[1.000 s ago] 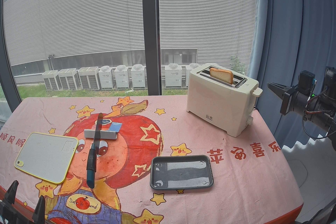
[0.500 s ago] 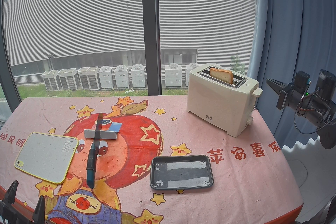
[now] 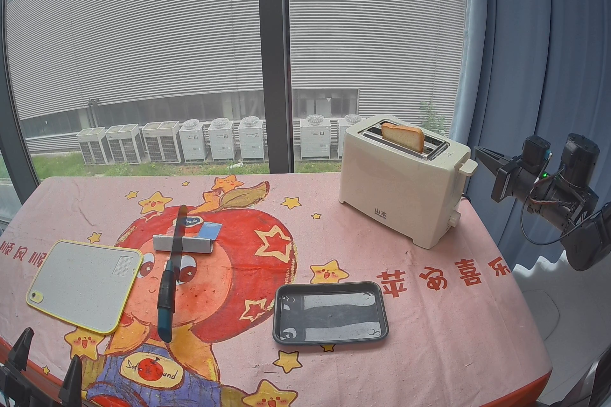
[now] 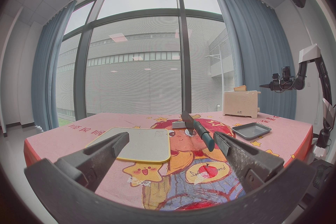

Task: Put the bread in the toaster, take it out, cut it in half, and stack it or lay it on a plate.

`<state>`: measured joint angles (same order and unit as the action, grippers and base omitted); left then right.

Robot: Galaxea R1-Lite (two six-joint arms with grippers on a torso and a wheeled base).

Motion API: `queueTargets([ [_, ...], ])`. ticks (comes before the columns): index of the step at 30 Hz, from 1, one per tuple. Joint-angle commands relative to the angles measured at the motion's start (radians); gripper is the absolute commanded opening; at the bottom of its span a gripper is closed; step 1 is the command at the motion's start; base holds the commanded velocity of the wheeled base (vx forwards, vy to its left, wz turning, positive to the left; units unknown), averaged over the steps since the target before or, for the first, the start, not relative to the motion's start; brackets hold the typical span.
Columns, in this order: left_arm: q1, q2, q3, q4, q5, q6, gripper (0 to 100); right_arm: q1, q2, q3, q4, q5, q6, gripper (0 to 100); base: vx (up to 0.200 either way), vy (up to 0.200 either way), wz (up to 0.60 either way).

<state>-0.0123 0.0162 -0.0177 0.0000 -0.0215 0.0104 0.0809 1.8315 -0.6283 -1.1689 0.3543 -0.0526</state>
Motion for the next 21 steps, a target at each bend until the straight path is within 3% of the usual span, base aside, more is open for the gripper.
queueTargets([
  [1, 0.0, -0.005, 0.016, 0.0, 0.0, 0.0, 100, 0.004, 0.022, 0.004, 0.0, -0.001, -0.001, 0, 0.0, 0.0, 0.0],
  [21, 0.0, -0.007, 0.016, 0.0, 0.0, 0.0, 100, 0.005, 0.068, 0.015, 0.005, -0.005, -0.02, 0, 0.0, 0.0, 0.0],
])
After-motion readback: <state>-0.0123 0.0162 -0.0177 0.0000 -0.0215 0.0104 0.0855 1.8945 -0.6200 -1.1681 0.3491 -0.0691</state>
